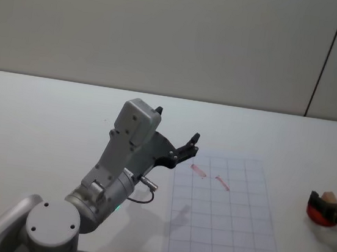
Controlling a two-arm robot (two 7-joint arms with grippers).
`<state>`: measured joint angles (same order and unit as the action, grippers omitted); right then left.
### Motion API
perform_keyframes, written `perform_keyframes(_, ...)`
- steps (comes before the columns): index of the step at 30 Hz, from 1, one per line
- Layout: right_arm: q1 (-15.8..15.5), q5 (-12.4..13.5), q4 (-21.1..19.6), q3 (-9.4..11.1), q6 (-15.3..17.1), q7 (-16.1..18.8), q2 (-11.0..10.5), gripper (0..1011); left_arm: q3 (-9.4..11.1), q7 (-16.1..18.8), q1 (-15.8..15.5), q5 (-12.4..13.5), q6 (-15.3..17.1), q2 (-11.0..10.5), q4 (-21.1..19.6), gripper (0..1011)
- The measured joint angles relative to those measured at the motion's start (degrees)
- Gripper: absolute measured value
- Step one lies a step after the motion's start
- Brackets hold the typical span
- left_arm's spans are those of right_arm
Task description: Use the one hand to pick up the stamp and affix it onto the A4 paper.
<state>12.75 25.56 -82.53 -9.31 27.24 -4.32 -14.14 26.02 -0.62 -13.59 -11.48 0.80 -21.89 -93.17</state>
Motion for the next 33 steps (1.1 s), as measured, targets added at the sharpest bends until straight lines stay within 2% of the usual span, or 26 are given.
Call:
perform_keyframes(13, 0.97, -0.83, 2.26, -0.30, 0.11, 0.56, 0.68, 997, 0.00, 0.00, 0.00, 0.00, 0.00, 0.00, 0.00, 1002)
perform_keyframes(19, 1.15, -1.03, 2.77, -0.37, 0.11, 0.72, 0.82, 879, 0.00, 0.00, 0.00, 0.00, 0.00, 0.00, 0.00, 1002)
perform_keyframes(21, 1.16, -1.05, 2.81, -0.37, 0.11, 0.74, 0.83, 810, 0.00, 0.00, 0.00, 0.00, 0.00, 0.00, 0.00, 1002)
perform_keyframes(22, 1.16, -1.05, 2.81, -0.37, 0.11, 0.74, 0.83, 810, 0.00, 0.00, 0.00, 0.00, 0.00, 0.00, 0.00, 1002)
perform_keyframes(25, 1.28, -1.16, 3.05, -0.40, 0.11, 0.82, 0.91, 681, 0.00, 0.00, 0.00, 0.00, 0.00, 0.00, 0.00, 1002)
perform_keyframes(27, 1.30, -1.19, 3.11, -0.41, 0.10, 0.84, 0.93, 644, 0.00, 0.00, 0.00, 0.00, 0.00, 0.00, 0.00, 1002)
perform_keyframes(30, 1.34, -1.23, 3.22, -0.44, 0.08, 0.88, 0.95, 519, 0.00, 0.00, 0.00, 0.00, 0.00, 0.00, 0.00, 1002)
perform_keyframes(31, 1.34, -1.23, 3.24, -0.44, 0.08, 0.88, 0.95, 519, 0.00, 0.00, 0.00, 0.00, 0.00, 0.00, 0.00, 1002)
perform_keyframes(33, 1.35, -1.24, 3.27, -0.45, 0.08, 0.90, 0.96, 444, 0.00, 0.00, 0.00, 0.00, 0.00, 0.00, 0.00, 1002)
